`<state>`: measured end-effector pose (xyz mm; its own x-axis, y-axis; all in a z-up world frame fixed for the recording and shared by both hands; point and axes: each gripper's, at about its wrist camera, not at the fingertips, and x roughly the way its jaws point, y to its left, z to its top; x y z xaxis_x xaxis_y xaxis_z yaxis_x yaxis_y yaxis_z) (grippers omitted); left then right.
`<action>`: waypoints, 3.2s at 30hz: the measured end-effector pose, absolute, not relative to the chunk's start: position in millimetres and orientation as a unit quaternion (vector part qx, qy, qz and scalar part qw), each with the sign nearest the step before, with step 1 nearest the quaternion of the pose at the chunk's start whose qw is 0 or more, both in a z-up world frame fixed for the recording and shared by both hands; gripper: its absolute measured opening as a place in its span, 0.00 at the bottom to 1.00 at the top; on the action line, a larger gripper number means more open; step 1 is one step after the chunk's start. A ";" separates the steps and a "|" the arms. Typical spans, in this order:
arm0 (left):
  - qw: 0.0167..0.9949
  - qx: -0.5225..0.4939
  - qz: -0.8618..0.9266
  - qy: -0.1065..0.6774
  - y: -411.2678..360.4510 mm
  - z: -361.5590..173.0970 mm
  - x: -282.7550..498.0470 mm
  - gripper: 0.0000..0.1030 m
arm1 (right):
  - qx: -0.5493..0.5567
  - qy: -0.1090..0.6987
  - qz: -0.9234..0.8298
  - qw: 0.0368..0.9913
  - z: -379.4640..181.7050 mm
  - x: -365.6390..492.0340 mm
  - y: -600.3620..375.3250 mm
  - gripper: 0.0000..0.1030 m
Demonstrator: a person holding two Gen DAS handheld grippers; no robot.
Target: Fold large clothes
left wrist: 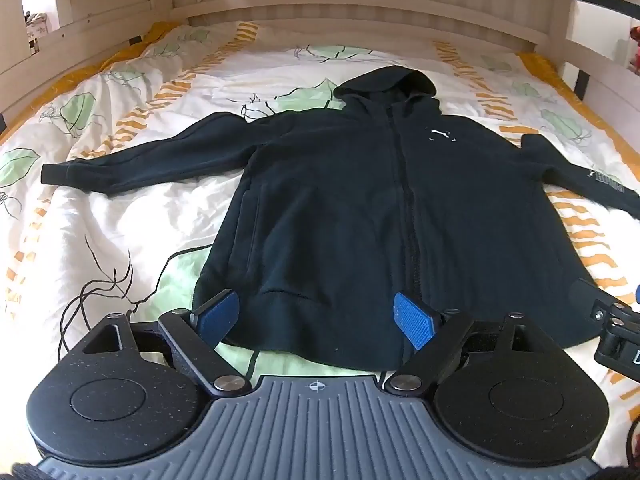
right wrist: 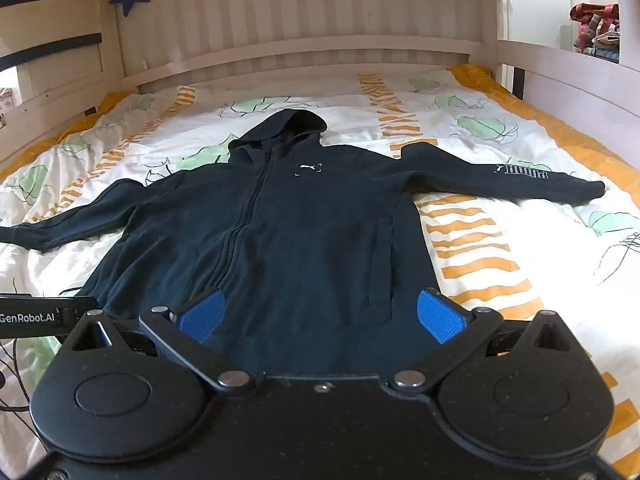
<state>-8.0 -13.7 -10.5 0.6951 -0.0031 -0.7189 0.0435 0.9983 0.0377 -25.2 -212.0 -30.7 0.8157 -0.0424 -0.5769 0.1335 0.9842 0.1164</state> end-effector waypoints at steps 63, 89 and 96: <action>0.917 0.058 -0.077 0.387 -31.4 -19.3 40.3 0.82 | 0.139 0.342 -0.007 0.929 -34.1 13.8 -230.0 0.99; 0.913 0.070 -0.097 0.390 -68.7 -40.0 165.8 0.82 | 0.318 0.388 -0.116 0.857 -57.0 101.2 -400.0 0.99; 0.910 0.075 -0.086 0.399 -77.3 -57.2 196.2 0.82 | 0.343 0.375 -0.193 0.839 -59.0 115.2 -460.7 0.99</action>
<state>196.2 -77.3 -57.1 0.6665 -0.0957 -0.7393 0.2160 0.9740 0.0686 115.2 -460.7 -59.0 0.6444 -0.0661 -0.7618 0.5807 0.6905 0.4313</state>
